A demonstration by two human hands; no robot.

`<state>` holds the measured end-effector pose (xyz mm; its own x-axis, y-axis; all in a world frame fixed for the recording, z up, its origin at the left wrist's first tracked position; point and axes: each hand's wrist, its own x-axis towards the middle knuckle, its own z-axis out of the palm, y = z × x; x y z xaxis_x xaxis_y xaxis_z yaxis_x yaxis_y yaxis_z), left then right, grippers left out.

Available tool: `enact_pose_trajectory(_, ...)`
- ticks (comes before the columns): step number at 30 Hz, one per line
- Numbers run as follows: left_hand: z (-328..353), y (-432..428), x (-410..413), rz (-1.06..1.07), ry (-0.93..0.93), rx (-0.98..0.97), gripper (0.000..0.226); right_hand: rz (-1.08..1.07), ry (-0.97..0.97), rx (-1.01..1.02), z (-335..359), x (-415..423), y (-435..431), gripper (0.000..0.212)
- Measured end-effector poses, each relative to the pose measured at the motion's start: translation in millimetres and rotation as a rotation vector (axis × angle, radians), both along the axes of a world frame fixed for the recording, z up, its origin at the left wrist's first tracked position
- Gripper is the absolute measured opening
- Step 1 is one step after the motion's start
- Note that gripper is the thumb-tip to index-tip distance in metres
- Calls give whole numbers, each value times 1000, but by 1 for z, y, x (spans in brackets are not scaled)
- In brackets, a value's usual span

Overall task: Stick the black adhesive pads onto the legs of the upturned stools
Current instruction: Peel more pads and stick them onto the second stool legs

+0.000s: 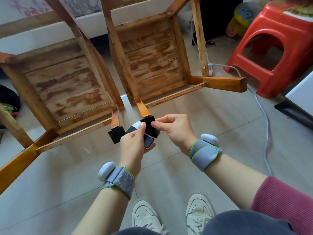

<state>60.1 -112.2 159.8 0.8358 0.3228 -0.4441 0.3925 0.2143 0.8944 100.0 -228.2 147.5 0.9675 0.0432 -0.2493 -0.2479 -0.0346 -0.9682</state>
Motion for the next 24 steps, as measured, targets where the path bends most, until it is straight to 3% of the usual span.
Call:
enact_pose_trajectory(7,-1,-1,1,-26,-22,65,32,-32,-140,-243,-2,0,2,13)
enact_pose_trajectory(11,-2,0,1,-35,-30,60,33,13,-162,-176,4,7,2,28)
enact_pose_trajectory(15,-7,1,2,-47,-45,90,34,109,-270,-266,8,12,8,23)
enact_pose_trajectory(19,-11,1,3,-63,-61,137,37,169,-495,-453,6,15,6,21)
enact_pose_trajectory(24,-12,2,3,-68,-71,164,35,289,-568,-535,10,24,0,23)
